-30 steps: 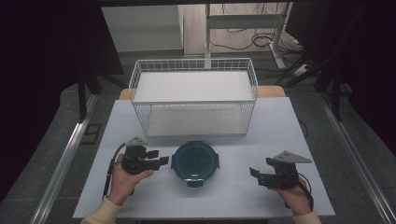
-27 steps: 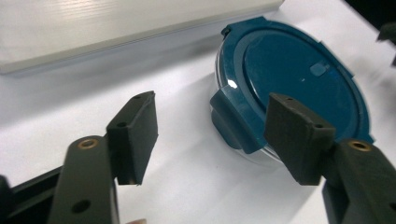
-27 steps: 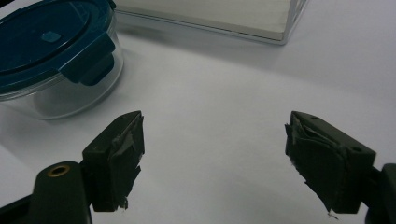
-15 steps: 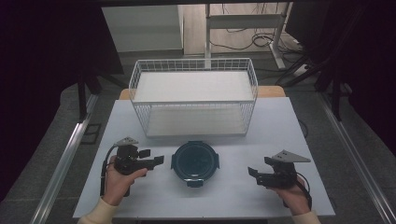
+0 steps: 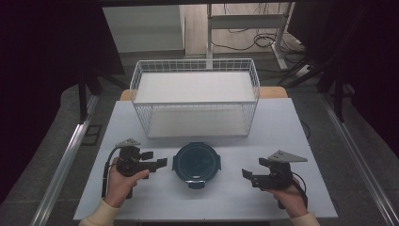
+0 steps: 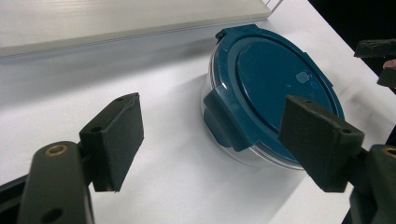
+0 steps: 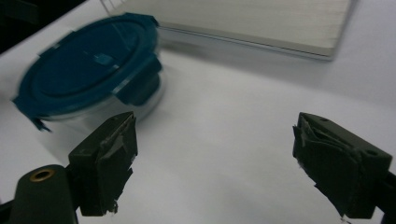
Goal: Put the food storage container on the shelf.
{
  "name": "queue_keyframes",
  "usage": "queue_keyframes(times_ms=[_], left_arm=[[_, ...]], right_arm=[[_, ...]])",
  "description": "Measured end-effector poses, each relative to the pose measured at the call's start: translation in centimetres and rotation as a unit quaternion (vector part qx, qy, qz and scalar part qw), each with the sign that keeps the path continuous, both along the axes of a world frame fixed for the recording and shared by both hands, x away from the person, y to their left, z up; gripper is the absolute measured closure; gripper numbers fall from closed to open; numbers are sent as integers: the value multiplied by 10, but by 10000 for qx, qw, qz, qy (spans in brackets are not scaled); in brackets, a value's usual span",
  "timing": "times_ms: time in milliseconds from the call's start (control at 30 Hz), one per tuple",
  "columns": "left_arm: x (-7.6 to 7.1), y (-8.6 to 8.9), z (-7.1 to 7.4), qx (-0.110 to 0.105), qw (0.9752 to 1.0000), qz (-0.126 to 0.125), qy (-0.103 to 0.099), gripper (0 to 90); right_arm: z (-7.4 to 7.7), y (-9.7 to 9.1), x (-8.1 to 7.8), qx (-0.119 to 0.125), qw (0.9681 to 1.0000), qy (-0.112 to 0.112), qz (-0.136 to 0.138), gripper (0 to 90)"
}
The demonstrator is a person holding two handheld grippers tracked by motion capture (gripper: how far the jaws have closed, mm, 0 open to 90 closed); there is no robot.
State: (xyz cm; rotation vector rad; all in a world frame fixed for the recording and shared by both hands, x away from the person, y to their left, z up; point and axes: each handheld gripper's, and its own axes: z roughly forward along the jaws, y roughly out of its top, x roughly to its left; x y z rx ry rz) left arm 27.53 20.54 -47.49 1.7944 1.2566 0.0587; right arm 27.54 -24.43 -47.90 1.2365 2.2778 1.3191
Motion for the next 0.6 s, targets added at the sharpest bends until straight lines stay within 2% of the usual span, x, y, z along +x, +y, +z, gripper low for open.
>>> queue_keyframes(times_ms=[67, 100, 233, 267, 300, 400, 433, 467, 500, 567, 600], left_arm=[[0, 0, 0, -39, 10000, -14, 18, 212], [1, 0, 0, -135, 9999, -22, 31, 206], [1, -1, 0, -236, 9997, -63, 49, 193], [1, -1, 0, -251, 9996, -78, 52, 191], [1, -2, 0, -289, 9995, -83, 75, 190], [2, -3, 0, -353, 9993, -85, 113, 187], [3, -4, -1, -484, 9986, -78, 173, 186], [3, -4, -1, -484, 9986, -78, 173, 185], [5, -6, -3, -612, 9977, -105, 256, 185], [6, -9, -6, -622, 9975, -141, 311, 186], [6, -9, -6, -622, 9975, -141, 311, 186]], right_arm=[[2, 6, 1, 102, 9999, 77, 17, 136], [5, 11, 3, 185, 9997, 148, 3, 136], [7, 20, 6, 197, 9995, 251, -18, 136], [8, 25, 10, 283, 9990, 338, -40, 136], [8, 31, 14, 476, 9976, 498, -45, 136], [8, 42, 20, 583, 9963, 630, -60, 136], [7, 46, 22, 578, 9961, 663, -58, 136], [7, 46, 22, 578, 9961, 663, -58, 136], [6, 53, 26, 649, 9951, 750, -40, 136], [3, 59, 30, 775, 9930, 894, -23, 137], [3, 59, 30, 775, 9930, 894, -23, 137]])
